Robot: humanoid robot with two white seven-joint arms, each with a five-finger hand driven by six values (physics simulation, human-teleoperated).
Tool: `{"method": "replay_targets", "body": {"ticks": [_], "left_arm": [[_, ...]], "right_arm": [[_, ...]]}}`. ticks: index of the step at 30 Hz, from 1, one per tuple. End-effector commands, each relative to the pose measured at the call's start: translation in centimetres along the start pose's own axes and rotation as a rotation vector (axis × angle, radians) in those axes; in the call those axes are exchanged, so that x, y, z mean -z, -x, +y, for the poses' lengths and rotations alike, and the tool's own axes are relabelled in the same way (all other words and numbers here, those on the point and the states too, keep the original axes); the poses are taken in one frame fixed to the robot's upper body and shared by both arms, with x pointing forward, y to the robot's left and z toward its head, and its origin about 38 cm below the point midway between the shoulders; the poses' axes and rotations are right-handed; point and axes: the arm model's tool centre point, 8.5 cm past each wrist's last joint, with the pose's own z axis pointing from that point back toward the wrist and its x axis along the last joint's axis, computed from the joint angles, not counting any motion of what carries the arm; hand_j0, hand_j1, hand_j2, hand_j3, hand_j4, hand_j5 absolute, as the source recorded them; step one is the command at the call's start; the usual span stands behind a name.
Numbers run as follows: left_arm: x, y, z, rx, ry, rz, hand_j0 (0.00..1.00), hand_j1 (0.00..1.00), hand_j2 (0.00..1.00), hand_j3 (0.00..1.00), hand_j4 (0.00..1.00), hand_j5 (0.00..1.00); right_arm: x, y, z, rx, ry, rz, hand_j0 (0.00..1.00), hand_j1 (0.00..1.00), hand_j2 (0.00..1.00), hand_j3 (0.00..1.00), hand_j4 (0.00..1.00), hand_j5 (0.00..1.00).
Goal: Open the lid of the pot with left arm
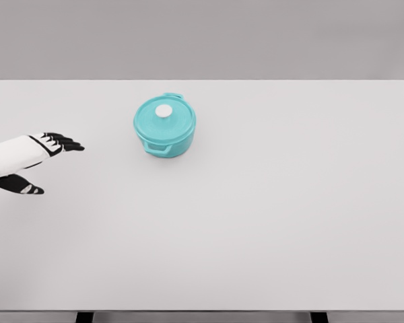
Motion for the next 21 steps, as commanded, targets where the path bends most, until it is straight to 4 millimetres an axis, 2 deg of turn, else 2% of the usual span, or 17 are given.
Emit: {"method": "replay_targets", "body": {"ticks": [1,6,7,8,9,10,11,12,13,14,16,19,21], "left_arm": [[0.5,-0.5,-0.4,-0.002,0.003,-0.014,1.0,1.0,1.0,1.0,1.0,1.0],[0.8,-0.6,0.3,0.021,0.048,-0.021,1.0,1.0,1.0,1.0,1.0,1.0],[1.7,-1.3,1.0,0.038,0.05,-0.048,1.0,1.0,1.0,1.0,1.0,1.0],[2.5,-1.4,3.1,0.087,0.059,-0.055,1.0,1.0,1.0,1.0,1.0,1.0],[4.4,-1.5,4.9,0.108,0.05,-0.077,1.0,1.0,1.0,1.0,1.0,1.0],[7.6,-2.4,6.6,0.115,0.094,-0.157,1.0,1.0,1.0,1.0,1.0,1.0],[9.3,-1.2,6.2,0.049,0.156,-0.162,1.0,1.0,1.0,1.0,1.0,1.0],[14.0,-4.9,7.5,0.137,0.234,-0.274,1.0,1.0,1.0,1.0,1.0,1.0],[16.4,-7.4,8.6,0.201,0.266,-0.337,1.0,1.0,1.0,1.0,1.0,1.0],[18.3,-9.4,11.2,0.25,0.234,-0.377,1.0,1.0,1.0,1.0,1.0,1.0],[19.3,-10.7,13.9,0.287,0.197,-0.393,1.0,1.0,1.0,1.0,1.0,1.0],[23.0,-7.9,13.7,0.187,0.205,-0.296,1.0,1.0,1.0,1.0,1.0,1.0],[24.5,-7.5,12.8,0.258,0.252,-0.237,1.0,1.0,1.0,1.0,1.0,1.0]], "right_arm": [[0.0,0.2,0.1,0.004,-0.002,0.006,1.0,1.0,1.0,1.0,1.0,1.0],[0.0,0.6,0.3,0.007,-0.005,0.014,1.0,1.0,1.0,1.0,1.0,1.0],[0.0,0.6,0.3,0.007,-0.005,0.014,1.0,1.0,1.0,1.0,1.0,1.0],[0.0,0.6,0.3,0.007,-0.005,0.014,1.0,1.0,1.0,1.0,1.0,1.0],[0.0,0.6,0.3,0.007,-0.005,0.014,1.0,1.0,1.0,1.0,1.0,1.0],[0.0,0.6,0.3,0.007,-0.005,0.014,1.0,1.0,1.0,1.0,1.0,1.0],[0.0,0.6,0.3,0.007,-0.005,0.014,1.0,1.0,1.0,1.0,1.0,1.0],[0.0,0.6,0.3,0.007,-0.005,0.014,1.0,1.0,1.0,1.0,1.0,1.0],[0.0,0.6,0.3,0.007,-0.005,0.014,1.0,1.0,1.0,1.0,1.0,1.0],[0.0,0.6,0.3,0.007,-0.005,0.014,1.0,1.0,1.0,1.0,1.0,1.0],[0.0,0.6,0.3,0.007,-0.005,0.014,1.0,1.0,1.0,1.0,1.0,1.0],[0.0,0.6,0.3,0.007,-0.005,0.014,1.0,1.0,1.0,1.0,1.0,1.0],[0.0,0.6,0.3,0.007,-0.005,0.014,1.0,1.0,1.0,1.0,1.0,1.0]]}}
